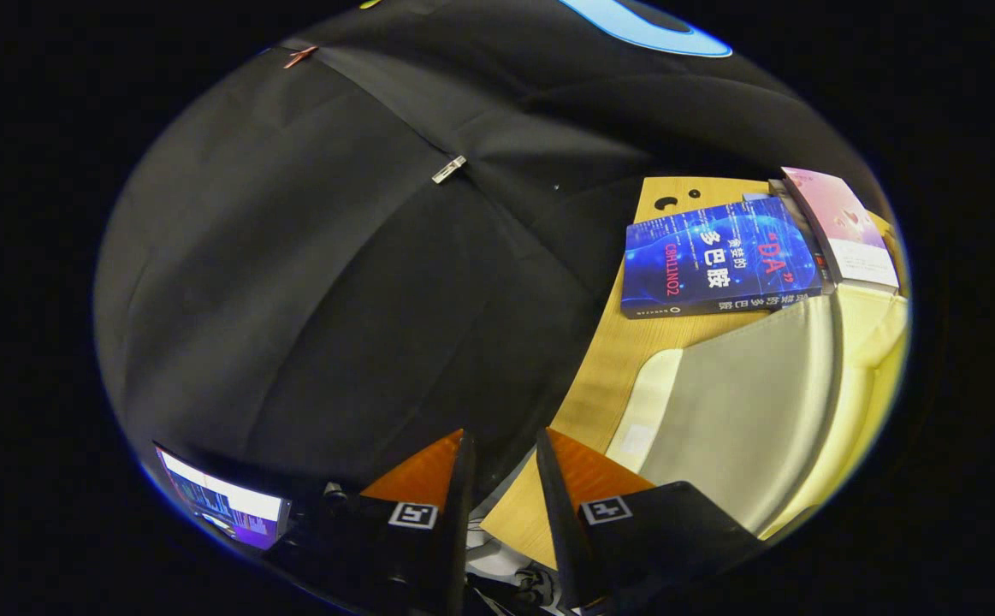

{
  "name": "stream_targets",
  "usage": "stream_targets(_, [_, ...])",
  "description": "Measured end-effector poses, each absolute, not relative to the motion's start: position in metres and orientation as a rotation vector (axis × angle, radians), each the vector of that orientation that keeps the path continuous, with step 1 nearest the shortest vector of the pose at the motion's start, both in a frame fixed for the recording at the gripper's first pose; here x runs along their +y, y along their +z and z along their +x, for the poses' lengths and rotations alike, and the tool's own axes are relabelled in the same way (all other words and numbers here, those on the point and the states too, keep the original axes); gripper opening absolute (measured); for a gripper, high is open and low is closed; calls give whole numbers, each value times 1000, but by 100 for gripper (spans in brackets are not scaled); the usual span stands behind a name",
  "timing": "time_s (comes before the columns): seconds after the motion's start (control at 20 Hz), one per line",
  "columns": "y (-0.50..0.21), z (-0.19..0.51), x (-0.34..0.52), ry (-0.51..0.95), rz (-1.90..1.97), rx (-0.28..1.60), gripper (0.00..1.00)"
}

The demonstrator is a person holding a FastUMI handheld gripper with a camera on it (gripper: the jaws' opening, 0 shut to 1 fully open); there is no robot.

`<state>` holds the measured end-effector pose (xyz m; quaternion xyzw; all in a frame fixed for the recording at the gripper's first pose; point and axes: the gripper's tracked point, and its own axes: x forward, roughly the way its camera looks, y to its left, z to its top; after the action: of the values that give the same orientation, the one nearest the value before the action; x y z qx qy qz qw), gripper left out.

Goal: Open the storage box then place both shoes into the box .Put the left shoe in first, then the right shoe, with the right side of both shoes facing outward in a uniform manner.

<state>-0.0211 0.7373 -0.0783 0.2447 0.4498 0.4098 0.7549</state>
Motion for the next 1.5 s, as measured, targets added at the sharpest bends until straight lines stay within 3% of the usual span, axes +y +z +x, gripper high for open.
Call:
stream_targets(0.2, [-70, -28, 713, 935, 500, 930, 80])
stream_targets(0.4, [-52, -29, 671, 964, 492, 857, 97])
stream_targets(0.9, [-37, -36, 484, 940, 436, 674, 98])
stream_targets(1.2, [-73, -35, 358, 805, 343, 644, 98])
stream_targets(1.5, [-157, -60, 256, 651, 214, 751, 98])
